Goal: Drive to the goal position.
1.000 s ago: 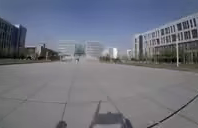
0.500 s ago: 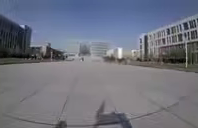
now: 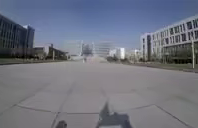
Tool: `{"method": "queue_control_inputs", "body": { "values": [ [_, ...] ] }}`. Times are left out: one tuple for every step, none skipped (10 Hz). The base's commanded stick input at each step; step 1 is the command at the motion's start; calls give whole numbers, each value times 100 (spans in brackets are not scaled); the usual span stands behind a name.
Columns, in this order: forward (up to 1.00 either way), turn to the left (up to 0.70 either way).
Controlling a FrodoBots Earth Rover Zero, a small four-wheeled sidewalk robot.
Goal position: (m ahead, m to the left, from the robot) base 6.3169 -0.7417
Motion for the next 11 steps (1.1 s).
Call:
{"method": "queue_control_inputs", "body": {
  "values": [
    [100, 0],
    [100, 0],
    [100, 0],
    [100, 0],
    [100, 0],
    [100, 0],
    [100, 0],
    [100, 0],
    [100, 0],
    [100, 0],
    [100, 0]
  ]
}}
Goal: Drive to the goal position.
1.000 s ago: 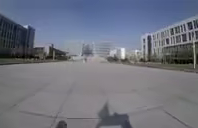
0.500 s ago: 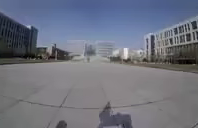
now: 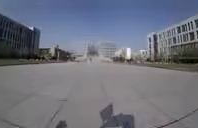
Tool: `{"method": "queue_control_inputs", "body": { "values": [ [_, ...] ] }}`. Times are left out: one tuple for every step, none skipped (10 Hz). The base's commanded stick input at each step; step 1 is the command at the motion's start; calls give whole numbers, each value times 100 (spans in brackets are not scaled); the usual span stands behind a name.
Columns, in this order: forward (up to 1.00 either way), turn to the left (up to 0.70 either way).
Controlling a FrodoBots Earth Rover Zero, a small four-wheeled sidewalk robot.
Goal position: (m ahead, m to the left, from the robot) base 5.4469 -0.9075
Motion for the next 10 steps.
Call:
{"method": "queue_control_inputs", "body": {
  "values": [
    [100, 0],
    [100, 0],
    [100, 0],
    [100, 0],
    [100, 0],
    [100, 0],
    [100, 0],
    [100, 0],
    [100, 0],
    [100, 0]
  ]
}}
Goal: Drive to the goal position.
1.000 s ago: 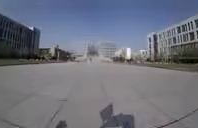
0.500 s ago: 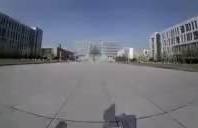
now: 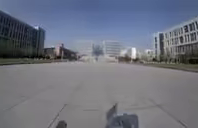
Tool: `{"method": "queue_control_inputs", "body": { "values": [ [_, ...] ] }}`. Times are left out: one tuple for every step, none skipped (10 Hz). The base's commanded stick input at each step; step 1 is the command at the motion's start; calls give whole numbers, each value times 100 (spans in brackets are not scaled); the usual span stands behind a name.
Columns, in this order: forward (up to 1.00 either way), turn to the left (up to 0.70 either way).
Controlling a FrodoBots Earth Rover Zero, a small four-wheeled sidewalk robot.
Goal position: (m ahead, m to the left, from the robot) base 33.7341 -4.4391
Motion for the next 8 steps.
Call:
{"method": "queue_control_inputs", "body": {
  "values": [
    [100, 0],
    [100, 0],
    [100, 0],
    [100, 0],
    [100, 0],
    [100, 0],
    [100, 0],
    [100, 0]
  ]
}}
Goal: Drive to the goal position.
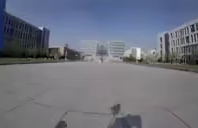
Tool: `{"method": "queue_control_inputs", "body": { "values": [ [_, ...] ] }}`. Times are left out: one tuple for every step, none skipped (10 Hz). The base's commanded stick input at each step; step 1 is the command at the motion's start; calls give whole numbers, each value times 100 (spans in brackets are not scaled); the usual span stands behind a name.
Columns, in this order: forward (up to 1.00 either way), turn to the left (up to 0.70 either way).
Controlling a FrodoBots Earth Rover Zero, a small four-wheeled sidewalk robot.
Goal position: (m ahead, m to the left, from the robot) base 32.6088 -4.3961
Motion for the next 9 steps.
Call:
{"method": "queue_control_inputs", "body": {
  "values": [
    [100, 0],
    [100, 0],
    [100, 0],
    [100, 0],
    [100, 0],
    [100, 0],
    [100, 0],
    [100, 0],
    [100, 0]
  ]
}}
